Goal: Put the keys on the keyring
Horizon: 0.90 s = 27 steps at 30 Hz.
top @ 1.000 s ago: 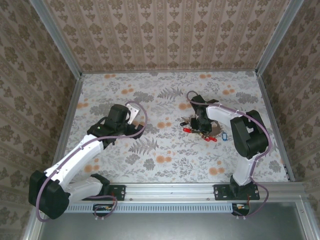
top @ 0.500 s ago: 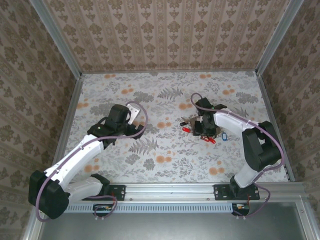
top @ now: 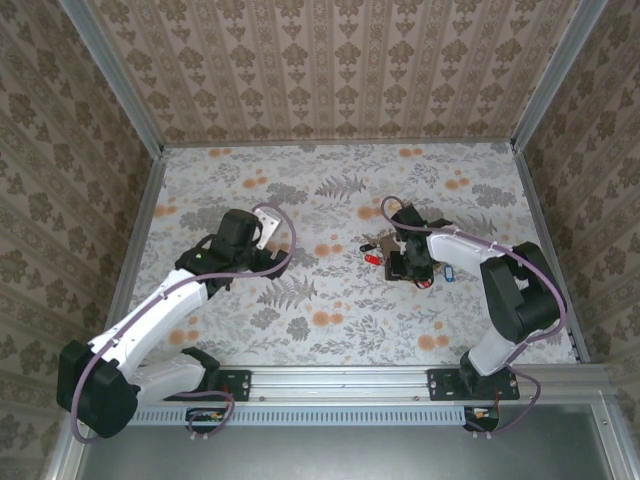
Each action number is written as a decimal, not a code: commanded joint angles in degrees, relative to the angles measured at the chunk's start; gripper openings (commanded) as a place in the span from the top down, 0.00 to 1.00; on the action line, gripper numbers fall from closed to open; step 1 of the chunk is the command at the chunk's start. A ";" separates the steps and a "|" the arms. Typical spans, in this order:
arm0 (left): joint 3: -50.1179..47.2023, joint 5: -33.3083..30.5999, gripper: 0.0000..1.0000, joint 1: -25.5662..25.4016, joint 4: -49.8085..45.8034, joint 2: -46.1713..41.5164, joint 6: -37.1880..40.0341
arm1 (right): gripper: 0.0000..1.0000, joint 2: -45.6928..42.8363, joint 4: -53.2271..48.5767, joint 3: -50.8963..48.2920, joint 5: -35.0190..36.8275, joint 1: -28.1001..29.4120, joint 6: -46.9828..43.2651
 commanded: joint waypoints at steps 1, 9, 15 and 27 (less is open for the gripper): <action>-0.39 -0.32 0.00 -0.38 0.14 0.17 1.17 | 0.50 1.23 1.86 -2.74 -4.95 2.61 3.06; -0.28 -0.19 0.00 -0.47 -0.02 0.52 1.17 | 0.50 3.71 4.15 1.79 -7.90 8.86 6.92; -0.27 -0.42 0.00 -0.56 -0.11 0.33 1.08 | 0.45 0.61 0.85 5.84 -7.27 7.77 3.47; -0.32 -0.67 0.00 -0.72 -0.12 0.17 1.21 | 0.37 -2.99 1.34 -0.75 -1.26 1.75 -0.40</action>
